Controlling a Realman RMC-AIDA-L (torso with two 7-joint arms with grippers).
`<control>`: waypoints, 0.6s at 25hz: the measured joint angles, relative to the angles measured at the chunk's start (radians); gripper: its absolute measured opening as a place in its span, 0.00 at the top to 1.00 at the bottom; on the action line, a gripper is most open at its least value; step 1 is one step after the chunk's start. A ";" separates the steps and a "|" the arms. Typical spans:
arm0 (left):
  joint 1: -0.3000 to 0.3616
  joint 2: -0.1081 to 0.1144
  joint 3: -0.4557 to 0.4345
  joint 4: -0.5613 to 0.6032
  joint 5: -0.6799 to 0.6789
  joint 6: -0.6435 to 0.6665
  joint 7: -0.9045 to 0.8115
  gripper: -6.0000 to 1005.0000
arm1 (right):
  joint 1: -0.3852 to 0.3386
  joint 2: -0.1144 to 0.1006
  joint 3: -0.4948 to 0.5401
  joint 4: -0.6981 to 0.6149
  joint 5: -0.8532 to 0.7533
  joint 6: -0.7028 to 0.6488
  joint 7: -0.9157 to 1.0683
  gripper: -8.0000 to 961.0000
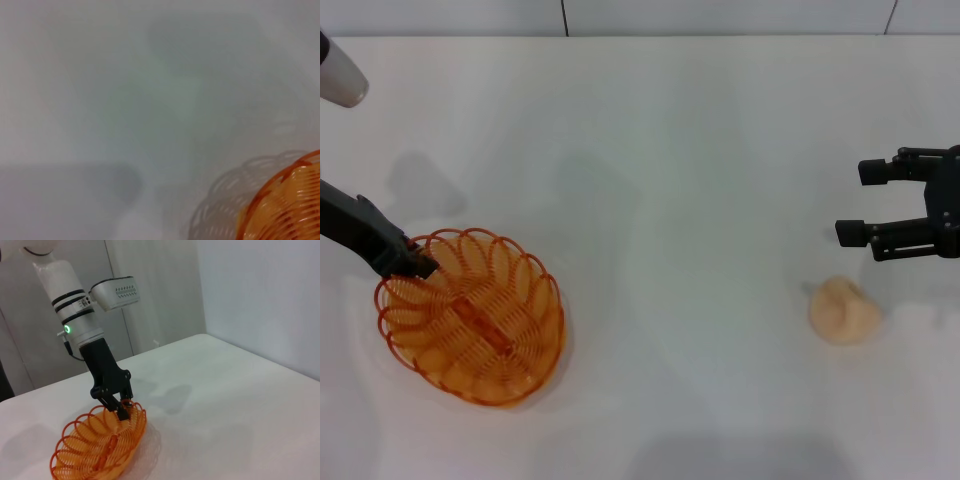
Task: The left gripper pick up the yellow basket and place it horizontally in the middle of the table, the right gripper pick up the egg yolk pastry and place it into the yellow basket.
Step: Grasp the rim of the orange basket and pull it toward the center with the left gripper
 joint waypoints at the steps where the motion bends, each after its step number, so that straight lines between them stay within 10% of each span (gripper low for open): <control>1: 0.000 0.000 0.000 0.000 0.000 0.000 0.000 0.82 | 0.000 0.000 0.000 0.000 0.000 0.000 0.000 0.11; 15: -0.014 0.000 -0.011 0.011 -0.012 0.013 -0.007 0.86 | 0.008 -0.002 0.003 0.002 0.000 0.000 0.000 0.11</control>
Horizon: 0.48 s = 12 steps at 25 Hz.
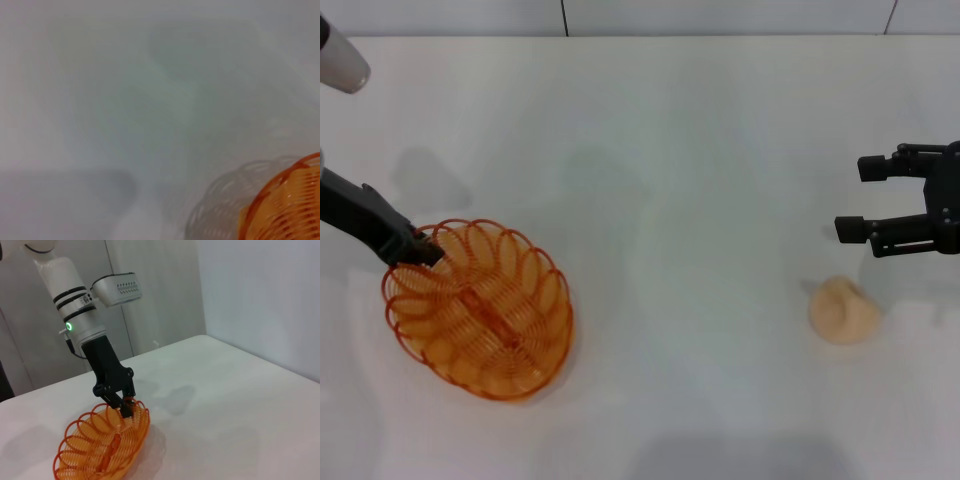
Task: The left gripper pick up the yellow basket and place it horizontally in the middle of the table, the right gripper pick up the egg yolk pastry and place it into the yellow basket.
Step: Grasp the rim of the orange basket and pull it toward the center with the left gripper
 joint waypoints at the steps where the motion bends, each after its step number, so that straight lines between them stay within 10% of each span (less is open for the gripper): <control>1: 0.000 0.000 -0.001 0.003 -0.008 0.004 -0.003 0.86 | 0.001 0.000 0.001 0.000 0.000 0.001 0.000 0.11; 12: -0.003 0.012 -0.041 0.048 -0.146 0.066 -0.102 0.91 | 0.005 0.000 0.002 0.009 0.000 0.012 0.000 0.11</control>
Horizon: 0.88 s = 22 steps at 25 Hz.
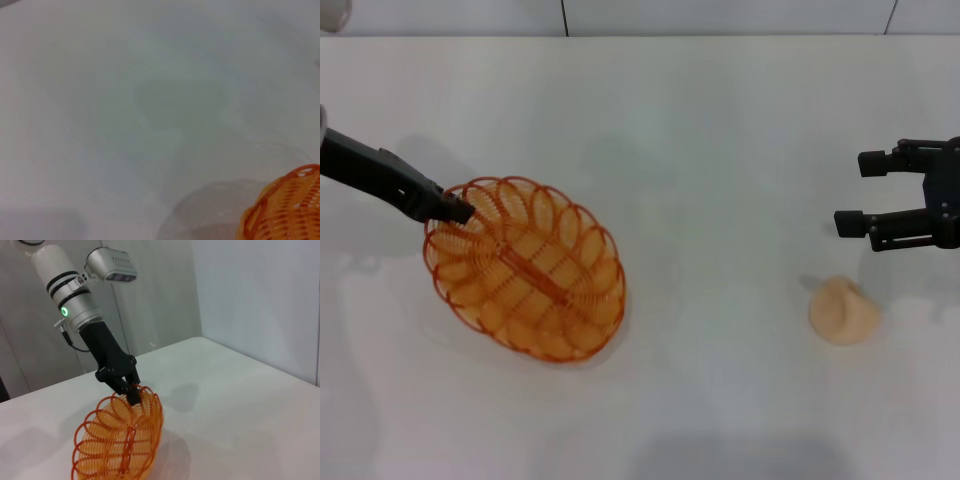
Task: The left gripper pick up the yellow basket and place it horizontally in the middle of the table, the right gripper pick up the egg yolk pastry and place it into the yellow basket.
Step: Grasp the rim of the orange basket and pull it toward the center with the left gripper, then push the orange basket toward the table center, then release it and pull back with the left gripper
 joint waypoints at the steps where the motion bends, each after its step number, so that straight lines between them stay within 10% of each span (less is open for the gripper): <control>1: 0.000 -0.001 -0.001 0.006 -0.002 0.003 -0.013 0.91 | 0.000 0.000 0.000 0.000 0.000 0.000 0.000 0.11; 22: -0.036 -0.036 0.006 0.020 -0.037 -0.049 -0.429 0.91 | 0.010 0.000 0.003 0.001 0.001 -0.002 0.001 0.11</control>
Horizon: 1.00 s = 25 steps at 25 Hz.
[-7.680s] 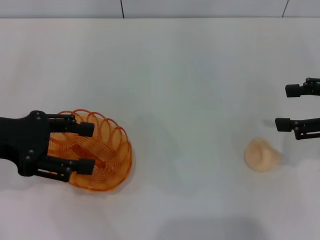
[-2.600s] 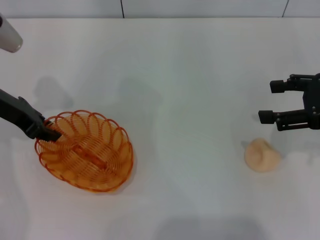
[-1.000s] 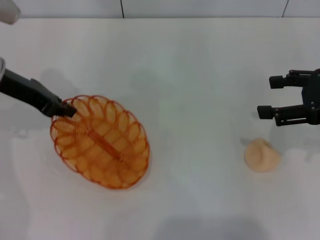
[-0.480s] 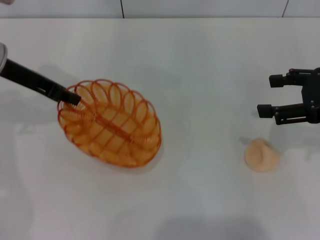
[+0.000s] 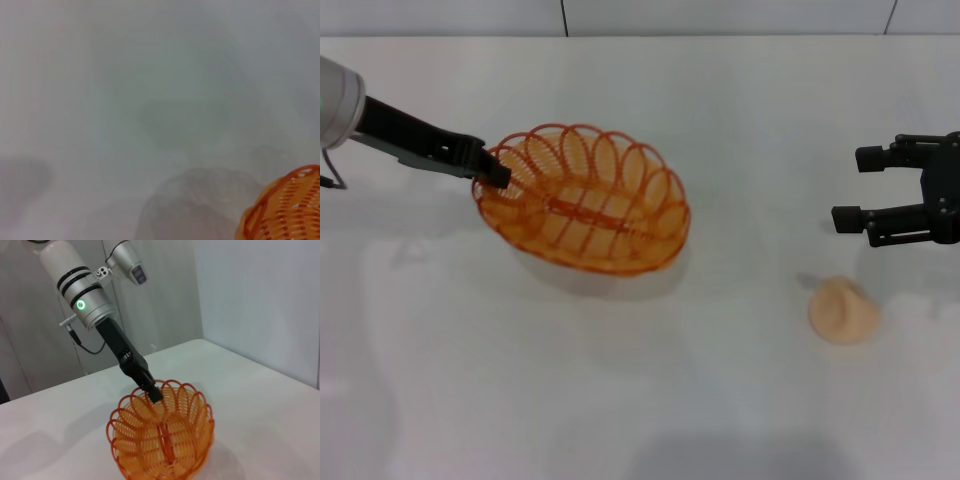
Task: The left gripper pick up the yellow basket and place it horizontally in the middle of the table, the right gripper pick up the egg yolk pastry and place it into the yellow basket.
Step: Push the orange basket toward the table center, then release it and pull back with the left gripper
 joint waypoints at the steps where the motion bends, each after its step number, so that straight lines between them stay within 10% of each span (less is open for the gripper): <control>1: 0.000 0.000 0.000 -0.002 -0.013 0.000 -0.016 0.91 | 0.001 0.000 0.000 0.000 0.000 0.000 0.000 0.11; 25: 0.025 -0.038 0.006 -0.114 -0.080 -0.035 -0.146 0.91 | 0.013 -0.001 0.011 -0.005 0.003 -0.021 0.008 0.11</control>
